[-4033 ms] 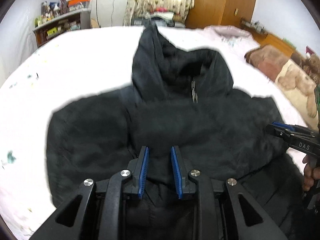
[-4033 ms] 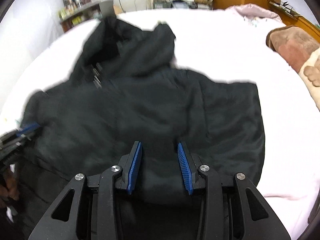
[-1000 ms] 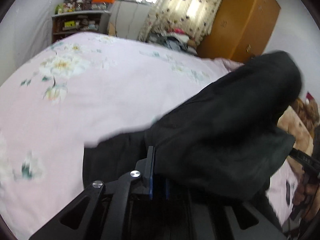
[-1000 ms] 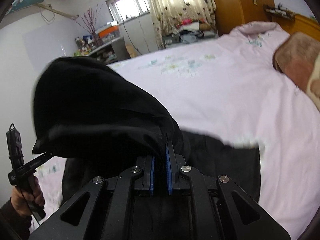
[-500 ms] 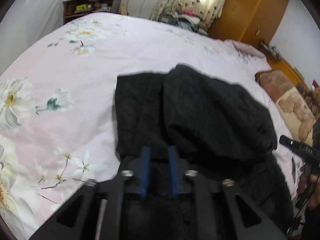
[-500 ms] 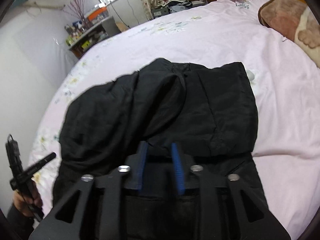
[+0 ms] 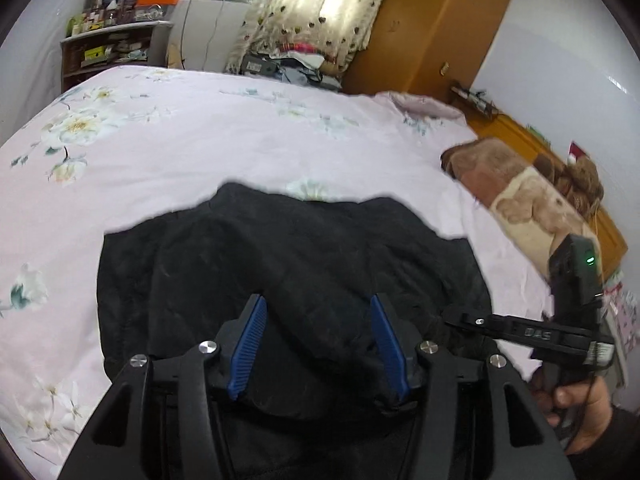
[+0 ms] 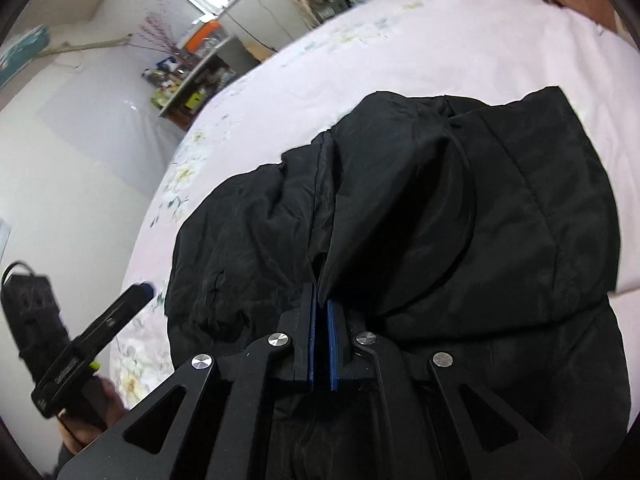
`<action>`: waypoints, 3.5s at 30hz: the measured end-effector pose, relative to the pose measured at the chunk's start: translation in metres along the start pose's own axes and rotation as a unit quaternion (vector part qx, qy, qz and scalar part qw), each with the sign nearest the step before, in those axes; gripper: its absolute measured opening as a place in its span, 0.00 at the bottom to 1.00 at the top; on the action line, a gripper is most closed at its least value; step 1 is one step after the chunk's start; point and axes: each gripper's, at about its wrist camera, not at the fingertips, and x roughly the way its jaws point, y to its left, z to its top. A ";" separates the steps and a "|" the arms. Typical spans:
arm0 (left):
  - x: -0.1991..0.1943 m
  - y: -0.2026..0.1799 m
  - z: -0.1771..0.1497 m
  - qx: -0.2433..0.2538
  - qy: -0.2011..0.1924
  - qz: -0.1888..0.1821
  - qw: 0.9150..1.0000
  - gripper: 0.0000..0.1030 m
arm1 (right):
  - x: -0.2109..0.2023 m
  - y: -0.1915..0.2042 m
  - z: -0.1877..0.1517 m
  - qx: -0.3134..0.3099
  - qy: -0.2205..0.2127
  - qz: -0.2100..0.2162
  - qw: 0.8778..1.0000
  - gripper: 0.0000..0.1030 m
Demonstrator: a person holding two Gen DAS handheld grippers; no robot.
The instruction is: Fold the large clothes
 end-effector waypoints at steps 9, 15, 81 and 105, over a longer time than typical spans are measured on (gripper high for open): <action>0.043 0.011 -0.061 -0.042 0.057 0.034 0.997 0.55 | 0.036 -0.026 -0.028 -0.006 0.034 -0.064 0.997 0.04; 0.043 0.008 -0.059 -0.043 0.066 0.034 0.996 0.55 | 0.029 -0.018 -0.026 -0.020 0.036 -0.076 0.996 0.08; 0.039 0.014 0.050 0.047 -0.025 0.054 0.997 0.51 | 0.010 0.035 0.048 -0.181 -0.081 -0.113 0.973 0.25; 0.022 0.024 0.017 0.017 -0.042 0.032 0.998 0.52 | -0.018 0.007 0.046 -0.160 -0.104 -0.118 0.974 0.27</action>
